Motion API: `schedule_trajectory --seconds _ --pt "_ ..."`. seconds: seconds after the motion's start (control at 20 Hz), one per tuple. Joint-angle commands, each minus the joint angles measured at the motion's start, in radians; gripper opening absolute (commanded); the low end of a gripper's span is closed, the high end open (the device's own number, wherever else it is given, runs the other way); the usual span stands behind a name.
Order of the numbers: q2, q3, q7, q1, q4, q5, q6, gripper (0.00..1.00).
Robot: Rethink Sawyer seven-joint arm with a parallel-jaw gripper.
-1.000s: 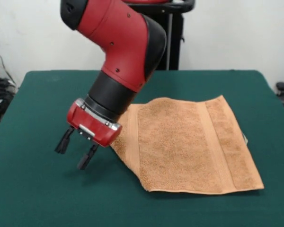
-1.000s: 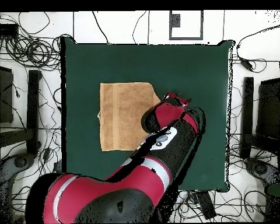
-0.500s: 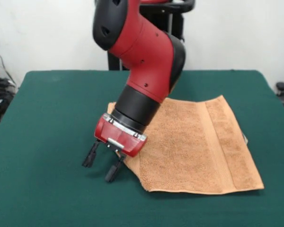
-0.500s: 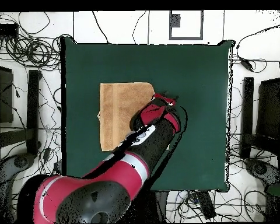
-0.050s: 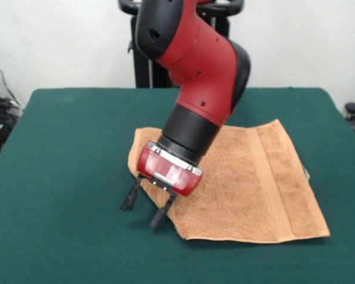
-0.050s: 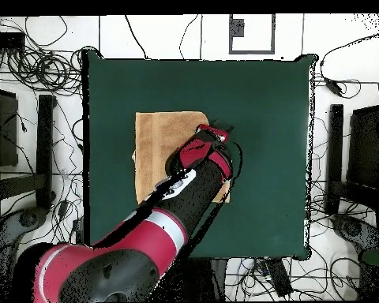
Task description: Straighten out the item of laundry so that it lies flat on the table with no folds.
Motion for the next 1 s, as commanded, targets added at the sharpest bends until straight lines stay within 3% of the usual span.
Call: schedule_trajectory --seconds 0.05,0.7,1.0 --pt "-0.059 0.174 0.120 0.022 0.039 0.068 0.085 1.00" --pt "-0.194 0.397 0.073 -0.088 0.162 0.076 0.277 1.00" --pt "-0.175 0.358 0.102 -0.078 0.162 0.086 0.280 1.00"
